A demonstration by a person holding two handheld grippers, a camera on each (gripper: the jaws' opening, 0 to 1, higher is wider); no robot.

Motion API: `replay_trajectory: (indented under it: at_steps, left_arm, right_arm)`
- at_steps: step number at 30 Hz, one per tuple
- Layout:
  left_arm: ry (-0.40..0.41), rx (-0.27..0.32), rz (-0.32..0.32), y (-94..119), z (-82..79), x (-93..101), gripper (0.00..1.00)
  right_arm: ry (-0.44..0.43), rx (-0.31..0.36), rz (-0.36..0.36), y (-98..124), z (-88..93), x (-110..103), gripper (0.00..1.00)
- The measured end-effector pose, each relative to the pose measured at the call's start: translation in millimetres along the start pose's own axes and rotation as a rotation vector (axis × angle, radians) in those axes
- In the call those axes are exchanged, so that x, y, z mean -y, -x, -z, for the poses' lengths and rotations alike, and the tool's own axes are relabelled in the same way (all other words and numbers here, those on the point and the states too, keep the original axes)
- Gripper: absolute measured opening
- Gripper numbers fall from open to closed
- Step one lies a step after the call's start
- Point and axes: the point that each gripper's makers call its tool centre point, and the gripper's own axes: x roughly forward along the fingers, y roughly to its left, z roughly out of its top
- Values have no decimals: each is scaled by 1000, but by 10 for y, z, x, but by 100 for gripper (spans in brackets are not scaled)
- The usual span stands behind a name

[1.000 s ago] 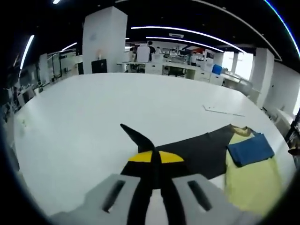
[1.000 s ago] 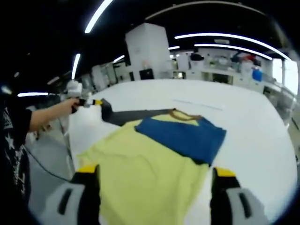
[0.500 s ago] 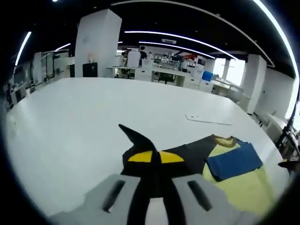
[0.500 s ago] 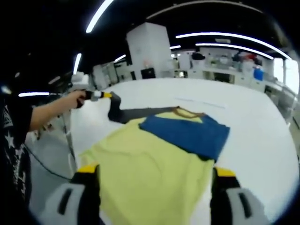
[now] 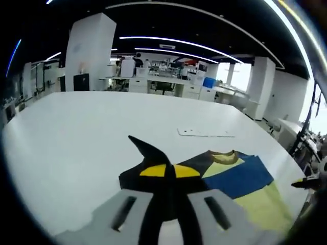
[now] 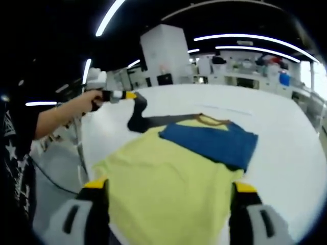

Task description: Fold the garment on the visible template until the final outline fits inside the template.

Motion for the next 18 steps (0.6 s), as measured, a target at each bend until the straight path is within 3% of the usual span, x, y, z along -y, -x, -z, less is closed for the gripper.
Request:
replay_trajectory:
  at_steps: [18]
  left_arm:
    - [-31,-6,129,-182,-44,769,0]
  right_arm:
    - [-8,-5,-5,34,76,-40,99]
